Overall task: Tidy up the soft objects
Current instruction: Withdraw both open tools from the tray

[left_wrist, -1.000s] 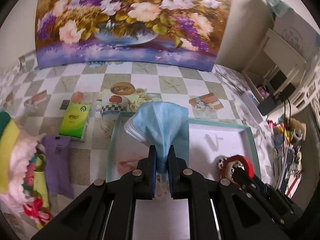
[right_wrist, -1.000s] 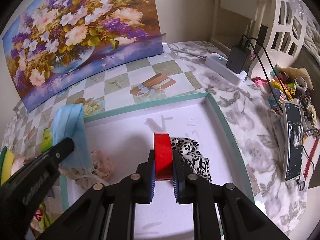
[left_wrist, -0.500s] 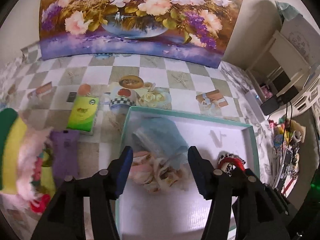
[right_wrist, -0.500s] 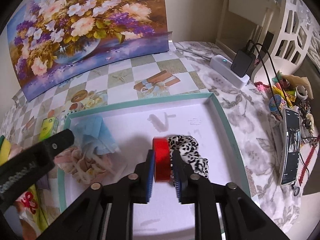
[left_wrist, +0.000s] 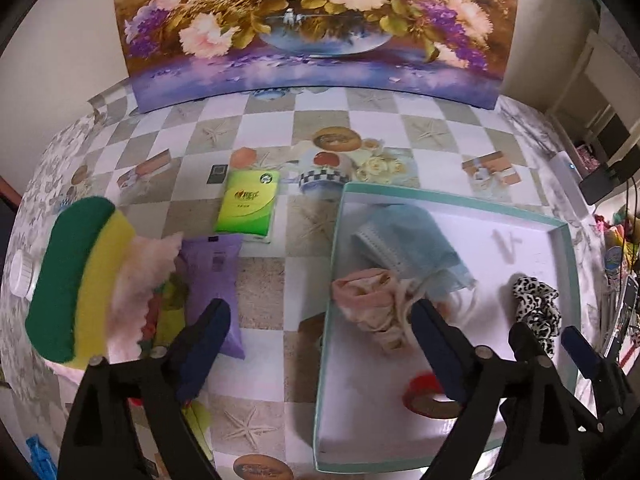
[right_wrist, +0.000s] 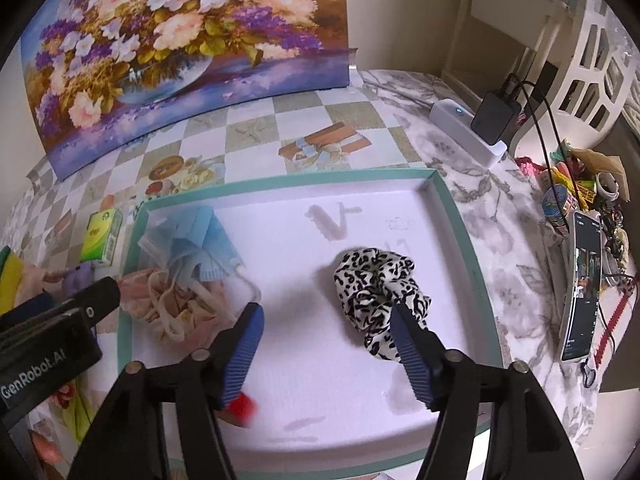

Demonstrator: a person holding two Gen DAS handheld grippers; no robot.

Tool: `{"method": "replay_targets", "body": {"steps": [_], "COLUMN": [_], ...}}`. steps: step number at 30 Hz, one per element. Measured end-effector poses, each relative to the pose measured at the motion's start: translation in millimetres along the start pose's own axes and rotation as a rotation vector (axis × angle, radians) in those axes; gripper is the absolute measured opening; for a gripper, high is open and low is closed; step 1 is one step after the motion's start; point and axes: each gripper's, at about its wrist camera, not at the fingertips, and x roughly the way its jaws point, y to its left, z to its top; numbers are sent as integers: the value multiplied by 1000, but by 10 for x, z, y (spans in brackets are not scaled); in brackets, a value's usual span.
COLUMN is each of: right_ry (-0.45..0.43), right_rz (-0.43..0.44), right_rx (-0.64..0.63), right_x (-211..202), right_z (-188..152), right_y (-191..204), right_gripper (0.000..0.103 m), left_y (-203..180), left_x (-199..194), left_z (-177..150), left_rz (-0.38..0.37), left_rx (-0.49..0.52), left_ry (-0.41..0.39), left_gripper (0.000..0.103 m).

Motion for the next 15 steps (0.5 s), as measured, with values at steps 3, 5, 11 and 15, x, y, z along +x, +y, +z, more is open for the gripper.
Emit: {"method": "replay_targets", "body": {"steps": [3,5,11,15], "right_ry": [8,14,16,14], "right_rz": [-1,-2,-4,-4], "right_rx": [1,3,13,11], "right_x": [10,15,13,14], "right_z": [-14,-21,-43,-57], "right_y": [3,-2,-17,-16], "right_gripper": [82,90,103,103], "left_y": [13,23,54,72], "left_x": [11,-3,-6,-5], "left_z": [-16,-24,-54,-68], "left_rz": [18,23,38,53], "left_rx": [5,6,8,10], "left_ry": [3,-3,-3,-5], "left_gripper": [97,98,103,103]}}
